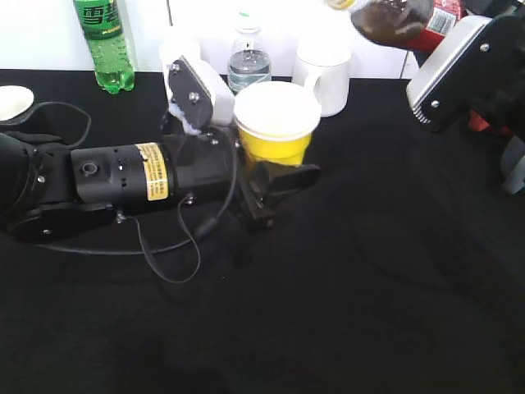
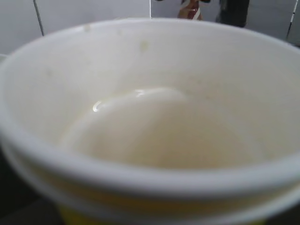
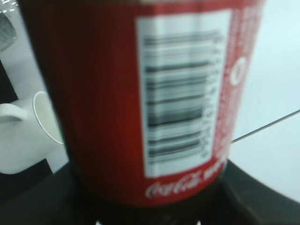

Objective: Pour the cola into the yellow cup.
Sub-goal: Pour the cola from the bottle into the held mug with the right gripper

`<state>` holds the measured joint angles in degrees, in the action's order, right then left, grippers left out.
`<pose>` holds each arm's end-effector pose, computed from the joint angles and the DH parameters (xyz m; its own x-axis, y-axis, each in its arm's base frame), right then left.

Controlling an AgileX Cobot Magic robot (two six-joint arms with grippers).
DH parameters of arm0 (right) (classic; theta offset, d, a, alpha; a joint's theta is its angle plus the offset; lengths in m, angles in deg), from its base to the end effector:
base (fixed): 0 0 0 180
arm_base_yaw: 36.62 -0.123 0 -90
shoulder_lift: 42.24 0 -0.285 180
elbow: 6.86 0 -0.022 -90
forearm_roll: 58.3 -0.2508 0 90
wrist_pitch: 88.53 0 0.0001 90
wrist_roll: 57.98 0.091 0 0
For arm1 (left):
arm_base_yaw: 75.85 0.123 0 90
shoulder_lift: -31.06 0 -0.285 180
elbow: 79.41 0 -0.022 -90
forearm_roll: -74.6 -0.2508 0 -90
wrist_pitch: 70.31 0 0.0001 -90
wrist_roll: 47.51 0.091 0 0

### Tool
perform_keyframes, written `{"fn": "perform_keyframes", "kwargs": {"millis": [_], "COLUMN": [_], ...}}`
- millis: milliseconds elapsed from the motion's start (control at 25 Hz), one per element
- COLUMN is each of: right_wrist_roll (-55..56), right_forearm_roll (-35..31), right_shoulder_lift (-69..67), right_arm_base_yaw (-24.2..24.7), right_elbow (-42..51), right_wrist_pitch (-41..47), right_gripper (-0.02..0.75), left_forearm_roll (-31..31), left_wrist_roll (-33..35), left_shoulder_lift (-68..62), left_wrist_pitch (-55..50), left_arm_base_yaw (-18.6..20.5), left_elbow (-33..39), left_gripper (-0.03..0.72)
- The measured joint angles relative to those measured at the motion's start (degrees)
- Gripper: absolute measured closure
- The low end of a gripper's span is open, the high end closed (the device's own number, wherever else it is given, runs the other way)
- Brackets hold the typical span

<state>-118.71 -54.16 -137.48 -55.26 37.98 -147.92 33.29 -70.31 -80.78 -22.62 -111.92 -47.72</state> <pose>0.2763 0.0992 0.2431 0.4050 -0.8006 -0.4417 -0.0367 0.4684 -0.8827 0.2567 -0.2419 0.1796 -0.0719 0.1991 -0.9773 0.9150 0.4032 0.0148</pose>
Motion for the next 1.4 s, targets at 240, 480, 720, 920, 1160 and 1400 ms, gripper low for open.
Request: {"fn": "perform_keyframes", "kwargs": {"millis": [240, 480, 720, 920, 1160, 1400], "right_wrist_roll": [-5.2, -8.8, -14.1, -17.6, -23.1, -25.2], "right_forearm_roll": [-1.4, -1.4, -1.4, -1.4, -1.4, -1.4], "right_shoulder_lift": [0.0, 0.0, 0.0, 0.0, 0.0, 0.0], "right_arm_base_yaw": [0.0, 0.0, 0.0, 0.0, 0.0, 0.0], "right_elbow": [0.0, 0.0, 0.0, 0.0, 0.0, 0.0], "right_wrist_pitch": [0.6, 0.7, 0.7, 0.7, 0.8, 0.8], "right_gripper": [0.332, 0.332, 0.332, 0.332, 0.333, 0.333], "left_forearm_roll": [-0.8, 0.1, 0.1, -0.6, -0.8, -0.8], "left_wrist_roll": [0.0, 0.0, -1.3, -1.3, -1.4, -1.4], "left_shoulder_lift": [0.0, 0.0, 0.0, 0.0, 0.0, 0.0], "left_wrist_pitch": [0.9, 1.3, 2.7, 2.8, 2.6, 2.5], "left_arm_base_yaw": [0.0, 0.0, 0.0, 0.0, 0.0, 0.0], "left_elbow": [0.0, 0.0, 0.0, 0.0, 0.0, 0.0], "left_gripper": [0.254, 0.254, 0.254, 0.254, 0.254, 0.254]}}
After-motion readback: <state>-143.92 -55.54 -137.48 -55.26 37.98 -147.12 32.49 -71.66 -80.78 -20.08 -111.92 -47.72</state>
